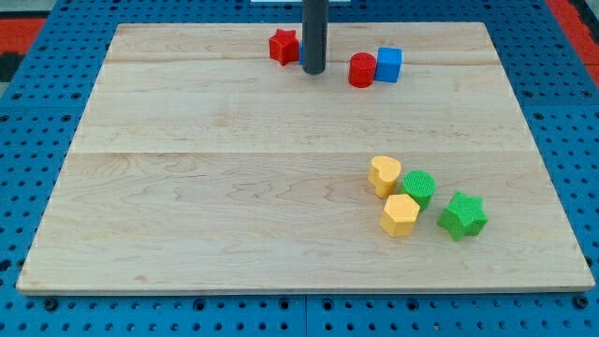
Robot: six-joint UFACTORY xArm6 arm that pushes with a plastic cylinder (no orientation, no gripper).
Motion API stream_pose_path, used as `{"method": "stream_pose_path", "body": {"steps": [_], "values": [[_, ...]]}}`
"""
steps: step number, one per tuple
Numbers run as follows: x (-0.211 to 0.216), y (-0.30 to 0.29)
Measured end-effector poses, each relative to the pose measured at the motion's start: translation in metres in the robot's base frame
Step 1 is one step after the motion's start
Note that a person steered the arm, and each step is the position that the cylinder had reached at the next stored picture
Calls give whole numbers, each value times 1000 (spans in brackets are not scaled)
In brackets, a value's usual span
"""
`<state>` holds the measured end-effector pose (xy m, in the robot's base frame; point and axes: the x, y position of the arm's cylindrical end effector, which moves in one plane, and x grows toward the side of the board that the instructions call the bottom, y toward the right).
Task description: Push the red circle to the top right side of the board
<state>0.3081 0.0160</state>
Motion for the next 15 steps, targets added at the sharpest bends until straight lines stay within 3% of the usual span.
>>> {"method": "stream_pose_path", "body": {"steps": [1, 2, 3, 4, 6, 7, 8, 9, 10, 12, 15], "values": [[53, 27], [44, 118], [4, 135], [-32, 112], [-32, 64], [-11, 28], [37, 29], [58, 29], [51, 7], [103, 2], [106, -10]]}}
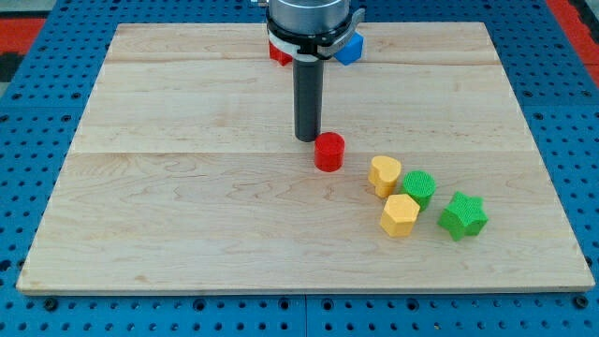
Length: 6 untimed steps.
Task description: Push the red circle to the top right side of the board
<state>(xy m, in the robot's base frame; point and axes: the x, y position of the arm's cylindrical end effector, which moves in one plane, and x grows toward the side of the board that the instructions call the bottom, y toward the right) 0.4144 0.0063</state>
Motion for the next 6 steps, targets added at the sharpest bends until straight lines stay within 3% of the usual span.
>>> {"method": "stream_pose_path", "body": {"steps": [1, 2, 3, 5, 6], "values": [[13, -33], [57, -55], [96, -31], [20, 17], [19, 89]]}}
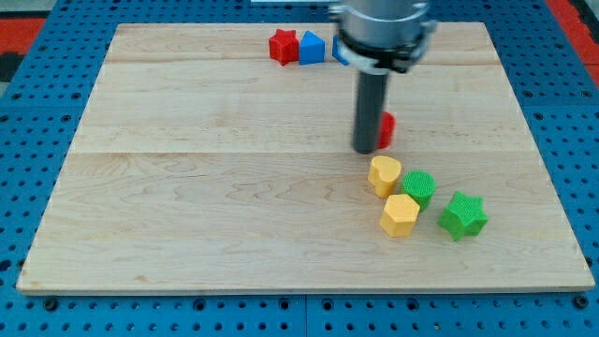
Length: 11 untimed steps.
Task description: Push the red circle to the top right side of the board
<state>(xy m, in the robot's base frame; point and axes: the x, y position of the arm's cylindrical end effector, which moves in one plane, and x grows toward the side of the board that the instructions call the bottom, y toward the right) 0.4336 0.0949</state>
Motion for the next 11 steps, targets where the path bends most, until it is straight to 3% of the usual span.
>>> {"method": "stream_pose_path", "body": {"steps": [2, 3, 4, 5, 6, 10, 11], "values": [[-126, 32], [-131, 51], [-108, 10], [-91, 66], [-84, 74], [-184, 103], [-177, 108]]}}
